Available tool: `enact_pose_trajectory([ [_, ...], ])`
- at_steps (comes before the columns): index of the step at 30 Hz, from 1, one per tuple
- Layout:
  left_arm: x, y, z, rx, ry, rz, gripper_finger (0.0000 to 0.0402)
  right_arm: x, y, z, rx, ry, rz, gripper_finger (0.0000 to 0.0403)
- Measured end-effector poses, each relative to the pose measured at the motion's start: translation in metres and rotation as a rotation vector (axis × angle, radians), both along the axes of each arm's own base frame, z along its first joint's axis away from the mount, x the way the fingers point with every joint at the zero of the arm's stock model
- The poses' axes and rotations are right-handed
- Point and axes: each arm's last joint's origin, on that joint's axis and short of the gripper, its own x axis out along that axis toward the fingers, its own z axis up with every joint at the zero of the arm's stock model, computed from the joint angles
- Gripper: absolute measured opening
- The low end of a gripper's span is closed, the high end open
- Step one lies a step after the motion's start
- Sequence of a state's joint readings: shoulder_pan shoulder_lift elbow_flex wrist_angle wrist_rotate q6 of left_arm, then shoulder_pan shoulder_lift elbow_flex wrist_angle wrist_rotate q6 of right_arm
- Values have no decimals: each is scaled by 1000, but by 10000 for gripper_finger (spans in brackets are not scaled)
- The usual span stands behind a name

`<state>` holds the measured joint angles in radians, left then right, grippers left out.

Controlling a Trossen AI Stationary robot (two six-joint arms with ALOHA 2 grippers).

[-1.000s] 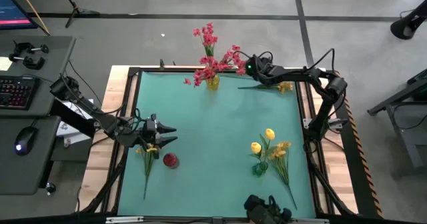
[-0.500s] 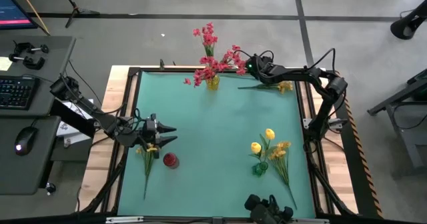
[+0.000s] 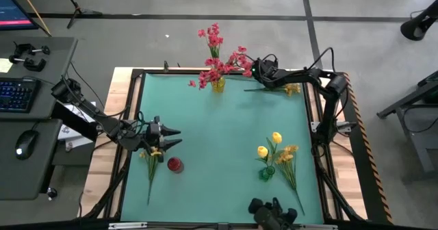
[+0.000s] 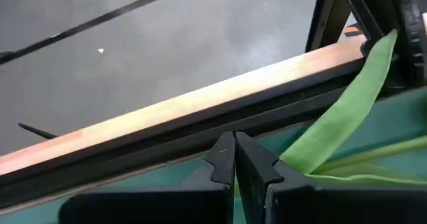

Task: Sort flowers into vase by color
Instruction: Put the yellow tulip into the green vase

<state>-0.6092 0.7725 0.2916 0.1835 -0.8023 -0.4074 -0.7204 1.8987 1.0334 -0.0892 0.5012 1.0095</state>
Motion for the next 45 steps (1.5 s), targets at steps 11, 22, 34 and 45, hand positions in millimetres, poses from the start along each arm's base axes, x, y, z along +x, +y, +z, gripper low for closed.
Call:
enact_pose_trajectory([
  [11, 0, 0, 0, -4, 1, 4, 152, -6, -5, -8, 67, -10, 3, 0],
  [22, 0, 0, 0, -14, -4, 8, 152, -8, 3, -8, 188, 38, 154, 0],
  [34, 0, 0, 0, -26, -8, 10, 152, -13, 22, 27, 150, 112, 190, 0],
  [45, 0, 0, 0, -38, -10, 13, 152, -15, 37, 48, 185, 78, 232, 19],
])
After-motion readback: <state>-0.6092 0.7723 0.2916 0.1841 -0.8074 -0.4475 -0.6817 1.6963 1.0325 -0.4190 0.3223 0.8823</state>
